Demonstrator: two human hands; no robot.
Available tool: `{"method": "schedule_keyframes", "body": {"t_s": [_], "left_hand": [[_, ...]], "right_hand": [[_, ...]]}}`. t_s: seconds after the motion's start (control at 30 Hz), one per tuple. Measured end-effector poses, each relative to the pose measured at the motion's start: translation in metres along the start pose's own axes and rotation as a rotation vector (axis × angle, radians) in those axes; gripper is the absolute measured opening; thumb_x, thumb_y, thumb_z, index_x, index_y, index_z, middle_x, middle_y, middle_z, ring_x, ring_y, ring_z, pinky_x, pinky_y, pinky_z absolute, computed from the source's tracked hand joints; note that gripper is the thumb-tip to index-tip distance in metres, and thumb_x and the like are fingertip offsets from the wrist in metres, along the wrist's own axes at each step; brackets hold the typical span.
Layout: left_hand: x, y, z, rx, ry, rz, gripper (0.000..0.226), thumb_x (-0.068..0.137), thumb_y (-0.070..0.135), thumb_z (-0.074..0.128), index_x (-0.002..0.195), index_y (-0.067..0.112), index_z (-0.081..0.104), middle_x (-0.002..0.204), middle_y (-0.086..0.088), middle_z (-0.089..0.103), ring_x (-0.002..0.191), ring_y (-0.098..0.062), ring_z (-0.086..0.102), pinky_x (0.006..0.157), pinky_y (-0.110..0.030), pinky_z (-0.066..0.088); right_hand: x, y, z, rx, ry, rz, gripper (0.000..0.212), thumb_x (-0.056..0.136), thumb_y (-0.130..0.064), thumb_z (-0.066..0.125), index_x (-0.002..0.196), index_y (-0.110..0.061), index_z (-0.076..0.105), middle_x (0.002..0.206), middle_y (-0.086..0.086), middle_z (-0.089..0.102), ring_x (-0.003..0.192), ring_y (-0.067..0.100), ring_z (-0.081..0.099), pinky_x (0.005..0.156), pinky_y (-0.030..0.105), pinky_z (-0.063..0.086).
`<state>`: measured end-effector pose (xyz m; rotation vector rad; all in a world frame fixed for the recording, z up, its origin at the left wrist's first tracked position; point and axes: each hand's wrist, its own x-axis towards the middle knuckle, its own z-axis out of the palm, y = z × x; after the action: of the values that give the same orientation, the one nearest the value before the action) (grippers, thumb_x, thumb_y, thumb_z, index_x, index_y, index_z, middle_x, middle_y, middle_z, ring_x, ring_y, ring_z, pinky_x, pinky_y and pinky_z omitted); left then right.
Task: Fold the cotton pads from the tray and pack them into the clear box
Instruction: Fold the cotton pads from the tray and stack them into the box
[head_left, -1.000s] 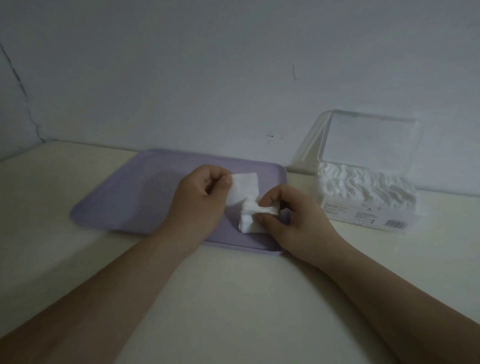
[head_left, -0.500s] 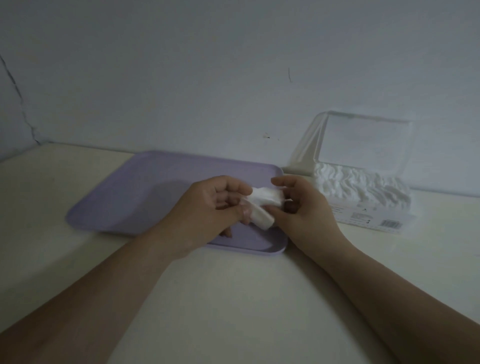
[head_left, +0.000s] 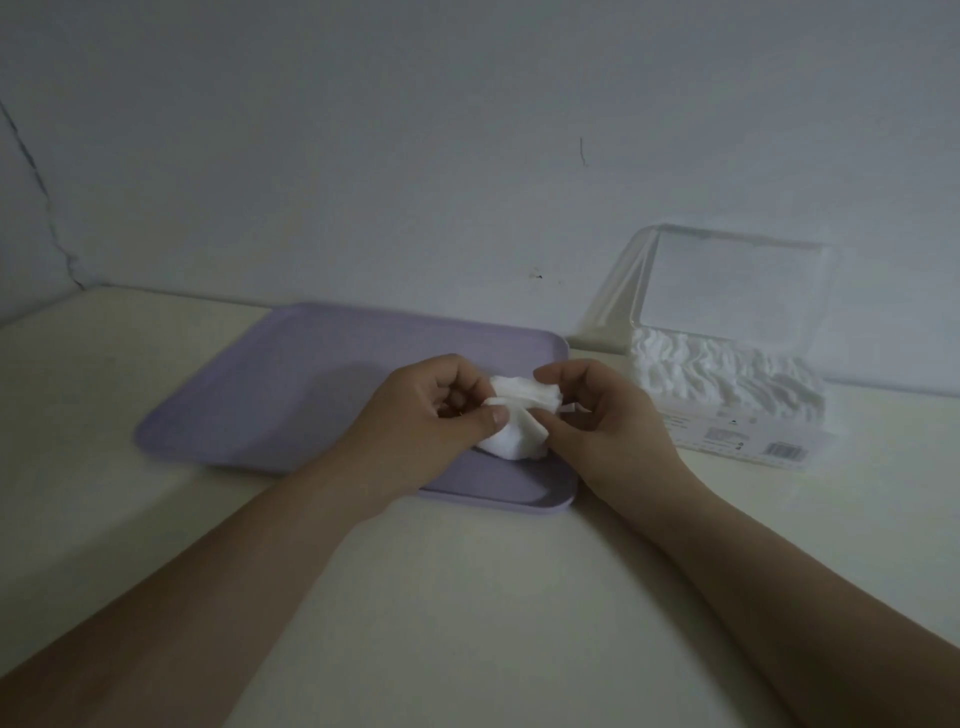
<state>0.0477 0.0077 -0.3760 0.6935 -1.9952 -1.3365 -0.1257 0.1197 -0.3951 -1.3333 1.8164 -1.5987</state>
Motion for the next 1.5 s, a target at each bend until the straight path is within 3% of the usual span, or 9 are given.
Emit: {"method": "schedule_keyframes", "body": {"t_s": [0.2, 0.33, 0.6, 0.7, 0.83, 0.97, 1.2, 1.4, 1.5], "left_hand": [[-0.001, 0.006, -0.004, -0.071, -0.058, -0.027, 0.013, 0.092, 0.011, 0.074, 0.085, 0.011, 0.063, 0.063, 0.007, 0.067, 0.056, -0.003, 0.057, 0.050, -0.011, 0.042], [0.000, 0.000, 0.000, 0.067, -0.040, 0.001, 0.016, 0.092, 0.023, 0.075, 0.089, 0.015, 0.063, 0.075, -0.008, 0.074, 0.064, -0.010, 0.062, 0.059, -0.029, 0.052], [0.002, -0.008, 0.005, 0.167, 0.023, 0.030, 0.016, 0.093, 0.024, 0.073, 0.086, 0.016, 0.061, 0.067, -0.007, 0.063, 0.059, -0.012, 0.051, 0.058, -0.025, 0.041], [0.003, -0.010, 0.006, 0.197, 0.057, 0.023, 0.017, 0.091, 0.026, 0.075, 0.084, 0.019, 0.060, 0.069, -0.004, 0.066, 0.059, -0.015, 0.054, 0.058, -0.027, 0.044], [0.005, -0.012, 0.003, 0.195, 0.101, 0.023, 0.022, 0.082, 0.026, 0.083, 0.086, 0.023, 0.062, 0.081, -0.002, 0.069, 0.065, -0.018, 0.059, 0.060, -0.026, 0.048], [0.005, -0.010, -0.002, 0.157, -0.016, -0.022, 0.053, 0.073, 0.025, 0.092, 0.119, 0.031, 0.065, 0.091, 0.003, 0.061, 0.067, -0.013, 0.055, 0.066, -0.031, 0.050], [0.004, -0.011, 0.000, 0.172, -0.023, 0.045, 0.017, 0.077, 0.016, 0.088, 0.088, 0.018, 0.075, 0.056, 0.008, 0.047, 0.052, -0.008, 0.038, 0.050, -0.022, 0.030], [0.003, -0.011, 0.002, 0.162, 0.011, 0.081, 0.019, 0.078, 0.033, 0.078, 0.094, 0.024, 0.072, 0.082, -0.011, 0.073, 0.075, -0.032, 0.068, 0.071, -0.049, 0.058], [0.001, -0.008, 0.000, 0.096, 0.055, 0.087, 0.010, 0.084, 0.025, 0.081, 0.092, 0.026, 0.074, 0.070, -0.003, 0.063, 0.061, -0.012, 0.053, 0.060, -0.026, 0.044]], "right_hand": [[0.000, 0.000, -0.003, 0.053, 0.007, 0.012, 0.035, 0.088, -0.001, 0.072, 0.113, -0.025, 0.066, 0.113, 0.004, 0.071, 0.086, 0.020, 0.078, 0.078, 0.037, 0.061], [-0.001, 0.000, -0.001, 0.087, -0.048, -0.003, 0.037, 0.080, -0.004, 0.069, 0.109, -0.027, 0.067, 0.109, -0.005, 0.071, 0.089, 0.032, 0.076, 0.084, 0.053, 0.061], [0.000, -0.004, -0.004, 0.259, -0.135, 0.061, 0.040, 0.075, -0.016, 0.076, 0.113, -0.018, 0.068, 0.112, 0.005, 0.065, 0.086, 0.018, 0.068, 0.084, 0.036, 0.054], [-0.003, -0.007, -0.003, 0.220, -0.175, 0.086, 0.063, 0.062, -0.027, 0.096, 0.118, -0.029, 0.067, 0.118, 0.004, 0.064, 0.091, 0.019, 0.073, 0.085, 0.036, 0.059], [-0.003, -0.005, 0.002, 0.008, -0.083, -0.021, 0.057, 0.076, -0.002, 0.087, 0.118, -0.032, 0.063, 0.111, -0.006, 0.063, 0.080, 0.011, 0.071, 0.077, 0.029, 0.056], [-0.002, -0.006, 0.002, -0.005, -0.069, -0.109, 0.053, 0.084, 0.012, 0.070, 0.114, -0.031, 0.062, 0.100, -0.015, 0.062, 0.079, 0.000, 0.065, 0.075, 0.014, 0.050], [-0.006, -0.006, 0.006, -0.192, -0.118, -0.176, 0.059, 0.091, 0.001, 0.060, 0.136, -0.038, 0.054, 0.123, -0.007, 0.066, 0.108, 0.006, 0.066, 0.093, 0.018, 0.052], [-0.011, -0.001, 0.017, -0.425, -0.149, -0.209, 0.065, 0.098, -0.004, 0.051, 0.157, -0.028, 0.038, 0.126, 0.008, 0.066, 0.113, 0.030, 0.062, 0.109, 0.040, 0.045], [-0.009, -0.014, 0.014, -0.309, -0.064, -0.177, 0.058, 0.098, -0.014, 0.063, 0.152, -0.024, 0.045, 0.129, 0.004, 0.067, 0.114, 0.015, 0.065, 0.103, 0.028, 0.051]]}}
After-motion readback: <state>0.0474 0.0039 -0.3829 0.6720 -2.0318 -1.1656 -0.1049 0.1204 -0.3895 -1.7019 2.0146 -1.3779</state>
